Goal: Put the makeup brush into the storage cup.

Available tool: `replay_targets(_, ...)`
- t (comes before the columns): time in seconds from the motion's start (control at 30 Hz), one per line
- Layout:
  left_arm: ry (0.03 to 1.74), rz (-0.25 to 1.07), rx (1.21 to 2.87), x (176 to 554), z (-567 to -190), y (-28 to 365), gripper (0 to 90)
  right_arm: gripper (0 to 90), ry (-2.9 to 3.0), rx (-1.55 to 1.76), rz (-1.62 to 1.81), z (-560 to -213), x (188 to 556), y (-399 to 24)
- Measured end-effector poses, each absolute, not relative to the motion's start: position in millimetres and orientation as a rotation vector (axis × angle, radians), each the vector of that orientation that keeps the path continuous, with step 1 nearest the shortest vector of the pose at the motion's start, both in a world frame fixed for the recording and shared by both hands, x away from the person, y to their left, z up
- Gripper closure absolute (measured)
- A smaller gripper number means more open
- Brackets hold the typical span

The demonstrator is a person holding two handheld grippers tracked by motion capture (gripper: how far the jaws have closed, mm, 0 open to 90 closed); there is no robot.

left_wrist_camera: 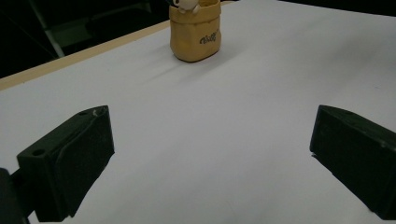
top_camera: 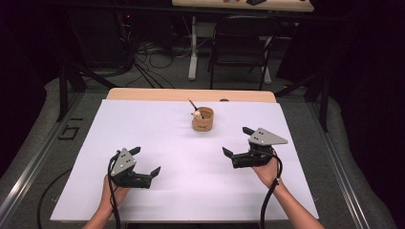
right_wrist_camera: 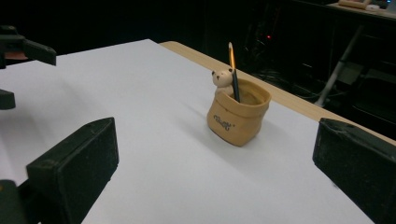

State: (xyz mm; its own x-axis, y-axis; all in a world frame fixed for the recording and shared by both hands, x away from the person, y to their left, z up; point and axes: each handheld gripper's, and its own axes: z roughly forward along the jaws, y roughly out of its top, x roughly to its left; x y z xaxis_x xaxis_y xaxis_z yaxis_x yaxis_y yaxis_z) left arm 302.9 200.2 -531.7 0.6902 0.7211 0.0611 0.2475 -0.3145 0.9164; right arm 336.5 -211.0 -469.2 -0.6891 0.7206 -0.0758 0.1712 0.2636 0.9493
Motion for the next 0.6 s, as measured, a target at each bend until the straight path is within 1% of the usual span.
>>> replay_targets(0.33, 0.757, 0.597, 1.859, 293.9, -531.9, 213.6, 0.0, 0.0, 1.991, 0.819, 1.437, -484.4, 307.7, -221.6)
replay_targets(0.6, 0.750, 0.613, 1.865, 284.7, -532.8, 222.3, 0.0, 0.0, 1.976, 0.830, 1.416, -497.1, 291.4, -227.7)
